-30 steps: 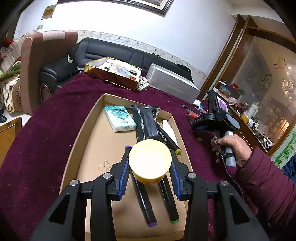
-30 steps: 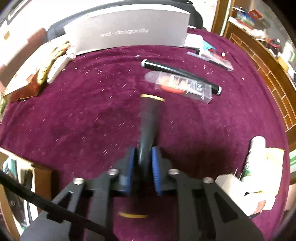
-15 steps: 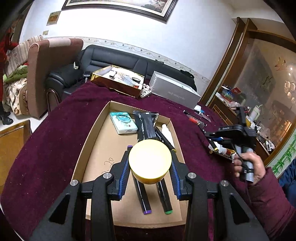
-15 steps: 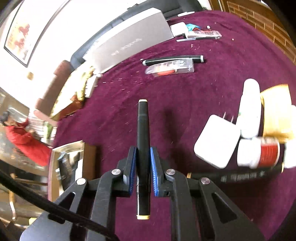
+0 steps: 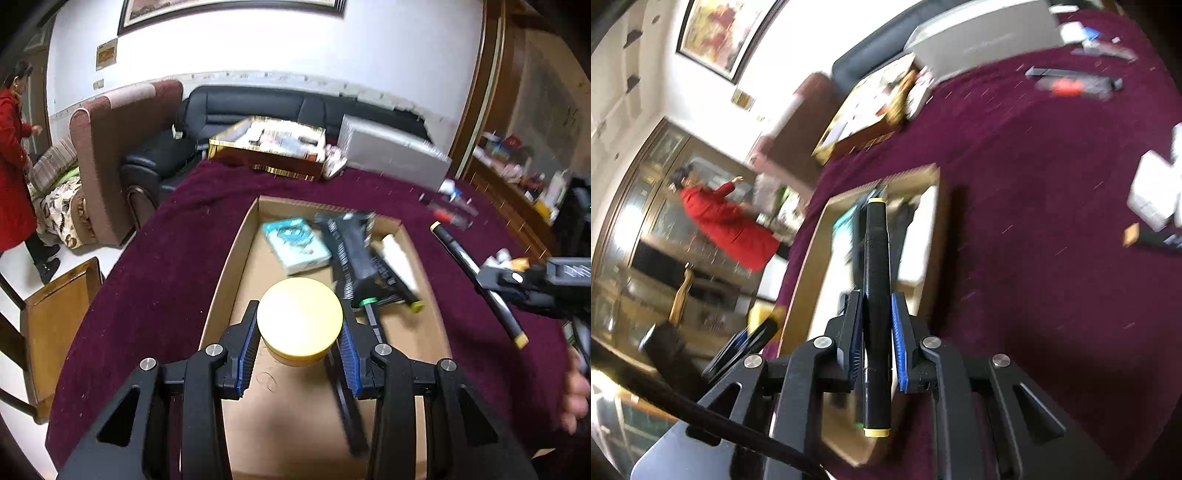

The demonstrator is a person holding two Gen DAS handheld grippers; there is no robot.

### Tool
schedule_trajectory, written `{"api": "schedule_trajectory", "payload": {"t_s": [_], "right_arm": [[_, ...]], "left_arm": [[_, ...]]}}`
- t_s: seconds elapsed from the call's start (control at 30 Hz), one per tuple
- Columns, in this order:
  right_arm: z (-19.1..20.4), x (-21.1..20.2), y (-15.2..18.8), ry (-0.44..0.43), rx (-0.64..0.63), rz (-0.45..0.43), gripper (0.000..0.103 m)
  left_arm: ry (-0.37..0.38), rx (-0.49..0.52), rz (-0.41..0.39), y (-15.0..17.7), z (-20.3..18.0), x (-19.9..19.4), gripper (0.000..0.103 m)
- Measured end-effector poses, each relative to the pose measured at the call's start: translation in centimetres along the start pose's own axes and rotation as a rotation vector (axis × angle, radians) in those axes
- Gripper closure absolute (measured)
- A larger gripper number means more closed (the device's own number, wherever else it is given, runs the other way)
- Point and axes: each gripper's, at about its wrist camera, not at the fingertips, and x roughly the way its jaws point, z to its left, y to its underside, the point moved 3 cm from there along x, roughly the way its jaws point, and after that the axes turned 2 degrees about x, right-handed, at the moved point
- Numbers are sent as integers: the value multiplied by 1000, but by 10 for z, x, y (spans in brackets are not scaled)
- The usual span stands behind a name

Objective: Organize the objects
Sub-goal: 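Lower container and marker into the box while both grippers open, then move both open grippers back toward the remaining items on the table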

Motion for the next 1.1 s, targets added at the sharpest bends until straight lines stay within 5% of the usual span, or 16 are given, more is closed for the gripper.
{"api": "schedule_trajectory", "payload": {"t_s": [0.23,0.43,0.63,0.73,0.8,0.87,0.97,1.1], "right_arm": [[19,57,21,51,-56,87,90],[23,83,33,119,-118,124,89],[25,81,31,132,-157,132,67],[29,49,24,83,-225,51,66],[34,13,2,108,-328,-82,55],[39,-19,-23,184,-417,-284,19],[40,-43,-56,238,-459,-543,15],[19,-19,-77,224,-417,-575,15]], "left_arm": [[-89,67,92,-8,1,53,68],[-117,106,116,-7,-4,56,68],[-103,34,157,-7,6,43,68],[-129,1,127,-11,9,19,68],[-141,-62,99,-7,9,-5,68],[-114,-140,60,4,4,-35,68],[-74,-187,13,27,-9,-75,64],[-213,-202,3,60,-19,-120,64]]}}
